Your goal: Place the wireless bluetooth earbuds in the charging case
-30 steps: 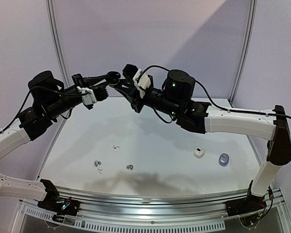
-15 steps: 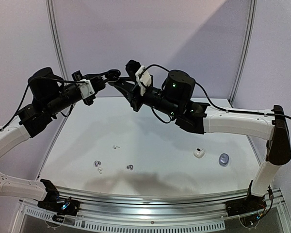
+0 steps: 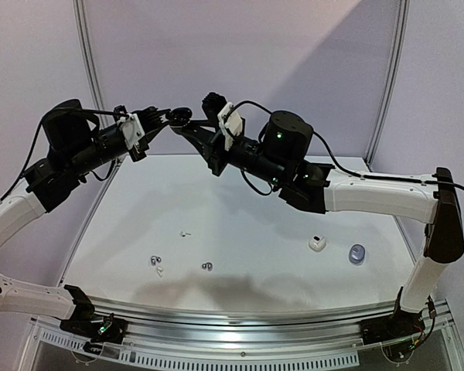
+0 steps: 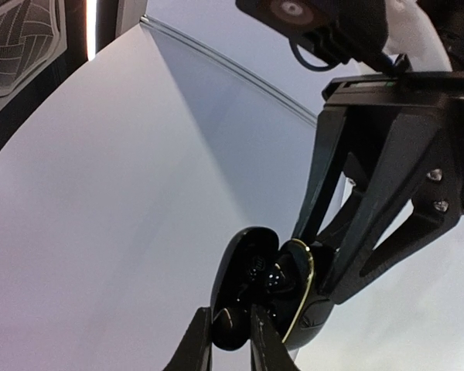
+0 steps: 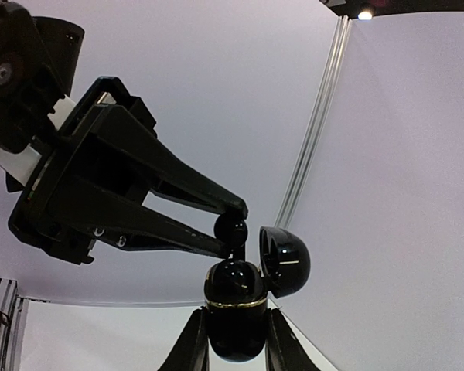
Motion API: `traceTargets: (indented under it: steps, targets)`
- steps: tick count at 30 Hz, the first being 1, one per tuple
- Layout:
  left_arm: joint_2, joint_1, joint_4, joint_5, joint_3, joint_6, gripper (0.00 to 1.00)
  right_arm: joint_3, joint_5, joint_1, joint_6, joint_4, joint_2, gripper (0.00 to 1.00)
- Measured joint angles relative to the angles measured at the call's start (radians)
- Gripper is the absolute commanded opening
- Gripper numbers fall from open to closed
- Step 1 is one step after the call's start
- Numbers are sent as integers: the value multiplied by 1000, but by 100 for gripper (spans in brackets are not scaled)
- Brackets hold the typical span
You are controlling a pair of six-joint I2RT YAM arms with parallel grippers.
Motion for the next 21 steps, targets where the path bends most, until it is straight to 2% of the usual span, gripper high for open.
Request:
traceTargets:
  steps: [6,21]
  targets:
    - [0,10,-19,18,8,-35,0,0,0,0,0,-1,1,0]
    - [0,16,-41,32,7,9,0,2,0,0,3,6,13,0]
